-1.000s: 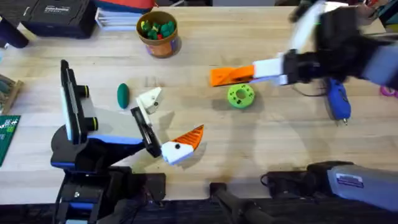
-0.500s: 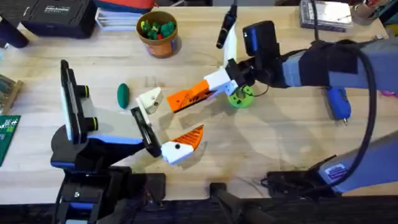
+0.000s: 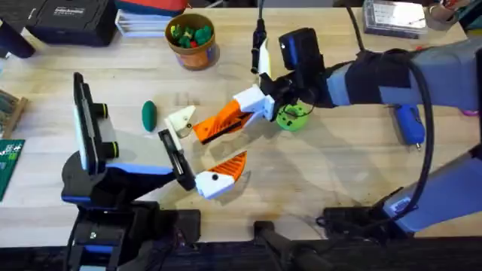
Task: Pick up the gripper from the table and insert it into the empty holder that is missing its gripper. Then pick up a screw, insert it into the mounting hole, and use the screwdriver to tighten it. Finally, clean up the table by picking up the vegetable and placing it into the bucket.
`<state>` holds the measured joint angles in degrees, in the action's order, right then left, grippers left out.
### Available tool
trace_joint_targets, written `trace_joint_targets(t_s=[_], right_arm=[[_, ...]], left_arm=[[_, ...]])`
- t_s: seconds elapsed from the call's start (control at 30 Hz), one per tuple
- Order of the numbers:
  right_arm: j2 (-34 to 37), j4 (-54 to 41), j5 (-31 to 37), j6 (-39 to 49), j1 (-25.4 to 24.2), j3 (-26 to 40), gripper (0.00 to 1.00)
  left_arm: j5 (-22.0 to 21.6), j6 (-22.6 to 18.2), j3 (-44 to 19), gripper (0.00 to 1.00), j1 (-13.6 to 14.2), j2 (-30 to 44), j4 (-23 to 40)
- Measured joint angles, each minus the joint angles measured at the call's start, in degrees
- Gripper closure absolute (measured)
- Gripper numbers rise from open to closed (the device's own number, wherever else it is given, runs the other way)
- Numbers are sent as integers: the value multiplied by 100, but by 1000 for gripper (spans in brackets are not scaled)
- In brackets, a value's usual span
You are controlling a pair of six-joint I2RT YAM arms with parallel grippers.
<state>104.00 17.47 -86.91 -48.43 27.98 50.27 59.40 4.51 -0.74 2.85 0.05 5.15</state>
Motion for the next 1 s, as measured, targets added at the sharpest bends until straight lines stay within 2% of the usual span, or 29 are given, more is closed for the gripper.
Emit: trace_joint_targets(t_s=[0.2,0.43,1.0], right_arm=[[0,17,-18,-61,40,282,993],[22,14,-13,-128,36,295,993],[796,74,-37,-282,84,999,993]], left_arm=[[-1,-2,0,15,0,0,0],[-2,0,1,15,0,0,0],[-99,115,25,15,-19,6,20]])
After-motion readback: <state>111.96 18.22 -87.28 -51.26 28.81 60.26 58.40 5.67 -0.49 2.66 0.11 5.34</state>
